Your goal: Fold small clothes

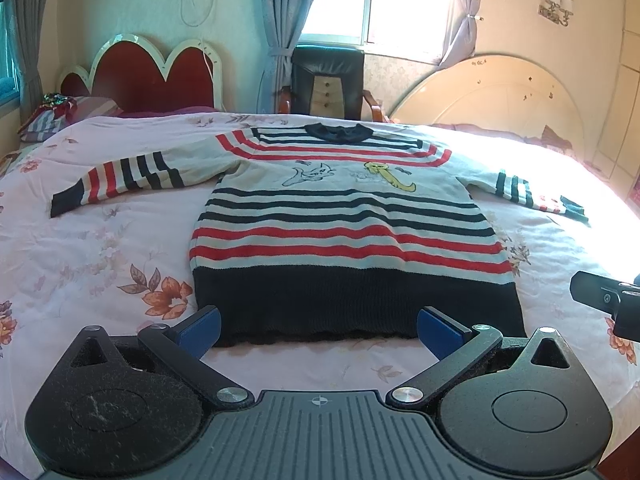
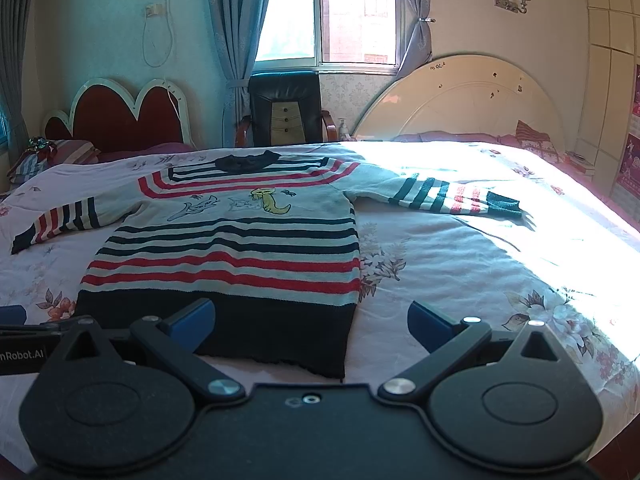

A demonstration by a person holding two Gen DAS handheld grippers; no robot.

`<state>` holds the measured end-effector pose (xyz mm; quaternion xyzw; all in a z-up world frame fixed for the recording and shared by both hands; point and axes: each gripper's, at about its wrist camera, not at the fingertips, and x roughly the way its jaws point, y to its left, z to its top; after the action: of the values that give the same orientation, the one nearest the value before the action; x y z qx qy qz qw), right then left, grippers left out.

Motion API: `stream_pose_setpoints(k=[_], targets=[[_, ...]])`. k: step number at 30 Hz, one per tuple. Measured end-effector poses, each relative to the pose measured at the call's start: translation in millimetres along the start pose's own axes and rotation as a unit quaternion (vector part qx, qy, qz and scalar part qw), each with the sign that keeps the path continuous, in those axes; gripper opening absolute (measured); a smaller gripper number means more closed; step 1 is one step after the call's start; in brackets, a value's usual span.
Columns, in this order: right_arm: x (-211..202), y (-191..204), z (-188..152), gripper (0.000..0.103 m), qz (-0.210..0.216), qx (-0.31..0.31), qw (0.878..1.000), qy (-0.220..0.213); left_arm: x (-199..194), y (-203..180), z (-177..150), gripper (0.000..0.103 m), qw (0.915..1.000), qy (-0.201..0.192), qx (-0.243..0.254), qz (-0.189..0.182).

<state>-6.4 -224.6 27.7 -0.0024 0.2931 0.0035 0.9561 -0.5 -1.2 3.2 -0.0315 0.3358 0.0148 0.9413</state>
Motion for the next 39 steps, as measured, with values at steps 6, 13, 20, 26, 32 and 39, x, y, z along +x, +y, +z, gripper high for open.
stream_pose_setpoints(k=[6, 13, 20, 26, 32, 39], targets=[[1.1, 3.3, 1.9, 0.102, 0.001, -0.002, 1.0, 0.001, -0.3, 2.4, 1.9, 0.103, 1.0, 0.001, -0.002, 0.001], [2.2, 3.9, 2.4, 0.102, 0.001, -0.004, 1.0, 0.001, -0.1, 4.1, 2.8, 0.103, 1.0, 0.001, -0.003, 0.002], [2.5, 3.1, 2.0, 0.102, 0.001, -0.004, 1.0, 0.002, 0.9, 4.2, 2.8, 0.103, 1.0, 0.001, -0.003, 0.0], [3.7, 2.6, 2.2, 0.102, 0.0, -0.002, 1.0, 0.002, 1.8, 3.2, 2.5, 0.103, 1.0, 0.001, -0.003, 0.001], [4.7, 2.4, 1.9, 0.102, 0.0, -0.002, 1.0, 0.002, 2.0, 3.2, 2.2, 0.103, 1.0, 0.0, -0.003, 0.002], [5.2, 3.2, 2.2, 0.102, 0.0, -0.002, 1.0, 0.002, 2.0, 3.1, 1.9, 0.103, 1.0, -0.001, -0.003, 0.003]])
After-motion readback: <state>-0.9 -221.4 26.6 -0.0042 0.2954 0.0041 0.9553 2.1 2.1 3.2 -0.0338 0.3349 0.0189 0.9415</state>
